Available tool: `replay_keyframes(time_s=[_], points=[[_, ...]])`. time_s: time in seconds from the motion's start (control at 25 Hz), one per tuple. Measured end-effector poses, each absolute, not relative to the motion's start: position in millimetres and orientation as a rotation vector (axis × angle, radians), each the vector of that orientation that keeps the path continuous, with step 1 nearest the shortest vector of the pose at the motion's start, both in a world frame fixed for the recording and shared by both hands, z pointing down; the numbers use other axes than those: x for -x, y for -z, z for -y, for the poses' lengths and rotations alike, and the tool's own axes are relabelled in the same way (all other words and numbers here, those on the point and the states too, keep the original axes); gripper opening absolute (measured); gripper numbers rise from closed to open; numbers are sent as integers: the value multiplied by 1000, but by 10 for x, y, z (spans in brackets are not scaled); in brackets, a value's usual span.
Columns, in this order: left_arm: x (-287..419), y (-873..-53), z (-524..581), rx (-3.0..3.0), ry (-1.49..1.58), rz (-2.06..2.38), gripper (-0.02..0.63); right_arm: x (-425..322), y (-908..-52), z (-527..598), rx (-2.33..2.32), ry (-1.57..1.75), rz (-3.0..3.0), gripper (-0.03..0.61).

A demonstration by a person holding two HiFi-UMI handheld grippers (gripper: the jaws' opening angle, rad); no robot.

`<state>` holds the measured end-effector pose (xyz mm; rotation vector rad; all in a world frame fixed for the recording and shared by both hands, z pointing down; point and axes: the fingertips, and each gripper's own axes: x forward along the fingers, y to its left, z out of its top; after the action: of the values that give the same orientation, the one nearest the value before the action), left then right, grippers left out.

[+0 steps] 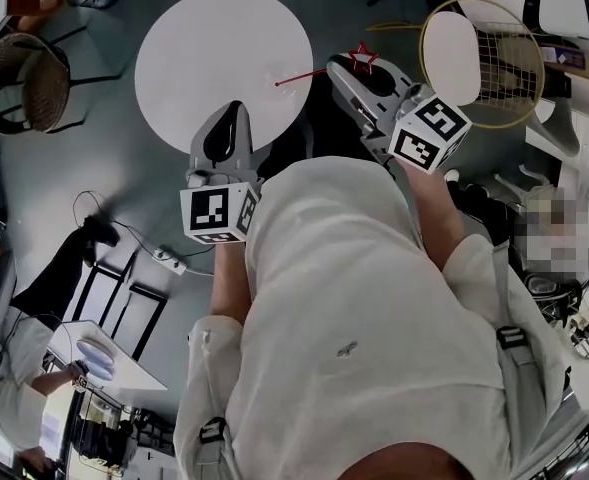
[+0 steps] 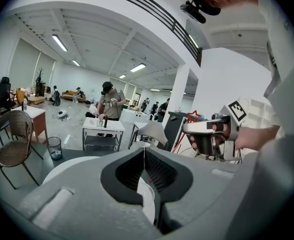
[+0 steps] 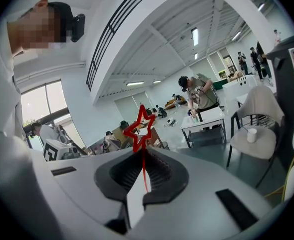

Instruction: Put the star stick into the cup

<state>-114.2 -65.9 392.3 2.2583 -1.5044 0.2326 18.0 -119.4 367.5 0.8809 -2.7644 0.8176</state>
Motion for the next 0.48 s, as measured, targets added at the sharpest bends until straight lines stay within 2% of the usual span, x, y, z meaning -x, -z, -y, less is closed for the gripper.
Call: replay_keyframes(time_s=[0.48], points=[[1080,-4058,664,-2216,-251,1482,12,57,-4213,1260,-768,-825,2686,21]])
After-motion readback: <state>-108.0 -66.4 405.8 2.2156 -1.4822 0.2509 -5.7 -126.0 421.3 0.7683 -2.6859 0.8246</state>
